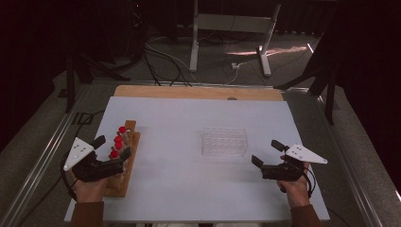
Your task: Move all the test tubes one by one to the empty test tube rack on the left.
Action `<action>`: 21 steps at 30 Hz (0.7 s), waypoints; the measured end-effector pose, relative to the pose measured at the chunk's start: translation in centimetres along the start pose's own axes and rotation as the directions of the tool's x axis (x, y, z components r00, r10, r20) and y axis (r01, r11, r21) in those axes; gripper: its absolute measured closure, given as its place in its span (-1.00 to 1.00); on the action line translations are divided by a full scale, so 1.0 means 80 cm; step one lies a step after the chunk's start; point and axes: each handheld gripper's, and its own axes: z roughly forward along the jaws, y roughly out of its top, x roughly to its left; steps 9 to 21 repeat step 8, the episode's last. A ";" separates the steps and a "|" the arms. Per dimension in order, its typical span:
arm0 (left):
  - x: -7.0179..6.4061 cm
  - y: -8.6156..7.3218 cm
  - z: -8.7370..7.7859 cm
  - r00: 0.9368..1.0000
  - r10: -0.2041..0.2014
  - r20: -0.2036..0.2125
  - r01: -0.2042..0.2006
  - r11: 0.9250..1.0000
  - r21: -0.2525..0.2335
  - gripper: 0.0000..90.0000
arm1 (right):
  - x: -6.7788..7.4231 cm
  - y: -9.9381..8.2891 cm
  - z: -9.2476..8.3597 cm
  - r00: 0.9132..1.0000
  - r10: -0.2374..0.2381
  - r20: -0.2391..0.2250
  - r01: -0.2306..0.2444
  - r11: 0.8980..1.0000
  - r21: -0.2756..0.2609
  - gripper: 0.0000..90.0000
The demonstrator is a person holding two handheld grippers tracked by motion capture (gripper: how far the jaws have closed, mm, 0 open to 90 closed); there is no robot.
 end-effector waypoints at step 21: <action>0.000 0.002 -0.004 1.000 -0.012 -0.010 0.012 1.000 -0.013 -0.99 | -0.007 0.001 -0.008 1.000 -0.005 0.022 0.005 1.000 -0.024 -1.00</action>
